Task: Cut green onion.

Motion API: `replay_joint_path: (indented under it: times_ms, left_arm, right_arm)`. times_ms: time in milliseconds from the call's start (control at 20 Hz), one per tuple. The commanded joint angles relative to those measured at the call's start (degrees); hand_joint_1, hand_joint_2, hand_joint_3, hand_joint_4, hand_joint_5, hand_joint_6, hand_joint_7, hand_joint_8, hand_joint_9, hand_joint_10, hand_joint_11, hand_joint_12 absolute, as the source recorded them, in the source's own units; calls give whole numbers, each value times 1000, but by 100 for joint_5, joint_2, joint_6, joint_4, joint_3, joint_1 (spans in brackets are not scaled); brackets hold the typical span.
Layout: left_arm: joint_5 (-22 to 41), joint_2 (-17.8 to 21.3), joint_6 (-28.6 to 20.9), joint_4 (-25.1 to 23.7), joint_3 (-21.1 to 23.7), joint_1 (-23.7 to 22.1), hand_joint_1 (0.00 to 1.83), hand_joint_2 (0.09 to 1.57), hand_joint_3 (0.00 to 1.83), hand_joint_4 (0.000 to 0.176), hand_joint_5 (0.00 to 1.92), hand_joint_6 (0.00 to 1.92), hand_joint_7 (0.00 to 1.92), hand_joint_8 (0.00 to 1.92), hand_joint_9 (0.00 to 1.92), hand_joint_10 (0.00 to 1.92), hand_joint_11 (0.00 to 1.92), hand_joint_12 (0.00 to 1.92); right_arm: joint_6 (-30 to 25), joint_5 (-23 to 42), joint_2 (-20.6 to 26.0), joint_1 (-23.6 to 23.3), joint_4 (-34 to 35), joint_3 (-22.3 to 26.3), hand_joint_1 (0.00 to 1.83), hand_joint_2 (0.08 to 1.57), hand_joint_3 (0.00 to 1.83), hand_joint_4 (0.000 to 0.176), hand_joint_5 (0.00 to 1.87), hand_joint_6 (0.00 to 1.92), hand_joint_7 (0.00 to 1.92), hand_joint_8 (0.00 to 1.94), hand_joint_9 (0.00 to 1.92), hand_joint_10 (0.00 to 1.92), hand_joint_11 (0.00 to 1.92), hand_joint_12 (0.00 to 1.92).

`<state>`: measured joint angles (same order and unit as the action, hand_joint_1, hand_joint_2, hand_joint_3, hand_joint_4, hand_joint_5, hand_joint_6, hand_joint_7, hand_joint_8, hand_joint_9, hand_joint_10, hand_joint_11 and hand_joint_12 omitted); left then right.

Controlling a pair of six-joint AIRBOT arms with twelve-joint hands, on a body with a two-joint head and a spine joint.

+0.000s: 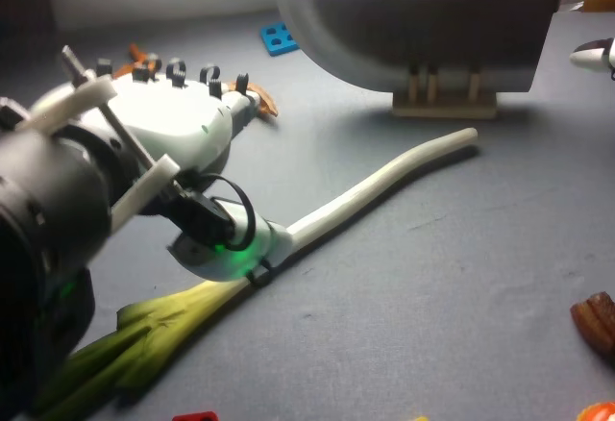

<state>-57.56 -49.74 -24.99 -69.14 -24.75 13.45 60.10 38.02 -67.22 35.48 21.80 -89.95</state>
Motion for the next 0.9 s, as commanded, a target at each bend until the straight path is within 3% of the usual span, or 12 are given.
replay_joint_path:
  times_ms: [0, 100, 150, 250, 350, 450, 500, 600, 850]
  left_arm:
    - [14, -4, -289, -670, 10, 28, 461, 1166, 7, 15, 0, 0, 0, 0, 0, 0, 11, 8]
    - [-236, -64, -996, -957, 15, 364, 452, 1170, 8, 21, 0, 0, 0, 0, 0, 0, 1, 1]
    - [-372, -91, -1072, -968, 14, 426, 459, 1151, 0, 31, 0, 0, 0, 0, 0, 0, 7, 3]
    - [-835, -205, -1123, -816, 29, 555, 444, 1162, 4, 26, 0, 0, 0, 0, 0, 0, 0, 0]
    - [-1156, -325, -1129, -651, 46, 654, 489, 1150, 0, 39, 0, 0, 0, 0, 0, 0, 0, 0]
    - [-1182, -449, -1616, -951, 64, 858, 500, 1148, 0, 40, 0, 0, 0, 0, 0, 0, 0, 0]
    - [-1199, -545, -2077, -1262, 80, 1038, 495, 1153, 0, 40, 0, 0, 0, 0, 0, 0, 0, 0]
    - [-1236, -769, -2487, -1678, 92, 1345, 511, 1146, 0, 38, 4, 2, 0, 0, 0, 0, 16, 9]
    - [-1767, -1148, -3061, -1883, 104, 2001, 528, 1161, 4, 15, 33, 10, 17, 6, 7, 3, 24, 20]
  right_arm:
    - [-63, 707, 23, -63, 9, -79, 912, 947, 1, 12, 0, 0, 0, 0, 0, 0, 0, 0]
    - [-136, 701, -98, -65, -6, -259, 919, 947, 1, 11, 0, 0, 0, 0, 0, 0, 0, 0]
    - [-179, 700, -136, -65, -29, -304, 971, 934, 0, 0, 0, 0, 0, 0, 0, 0, 0, 0]
    - [-263, 698, -235, -60, -69, -435, 938, 945, 0, 0, 0, 0, 0, 0, 0, 0, 0, 0]
    - [-264, 696, -296, -59, -86, -484, 958, 946, 0, 0, 0, 0, 0, 0, 0, 0, 0, 0]
    - [-264, 711, -331, -62, -91, -494, 966, 944, 0, 0, 0, 0, 0, 0, 0, 0, 0, 0]
    - [-264, 719, -353, -67, -91, -511, 974, 930, 0, 0, 0, 0, 0, 0, 0, 0, 0, 0]
    - [-264, 724, -419, -80, -91, -575, 985, 913, 0, 0, 0, 0, 0, 0, 0, 0, 0, 0]
    - [-264, 724, -494, -101, -91, -620, 932, 936, 0, 0, 0, 0, 0, 0, 0, 0, 0, 0]
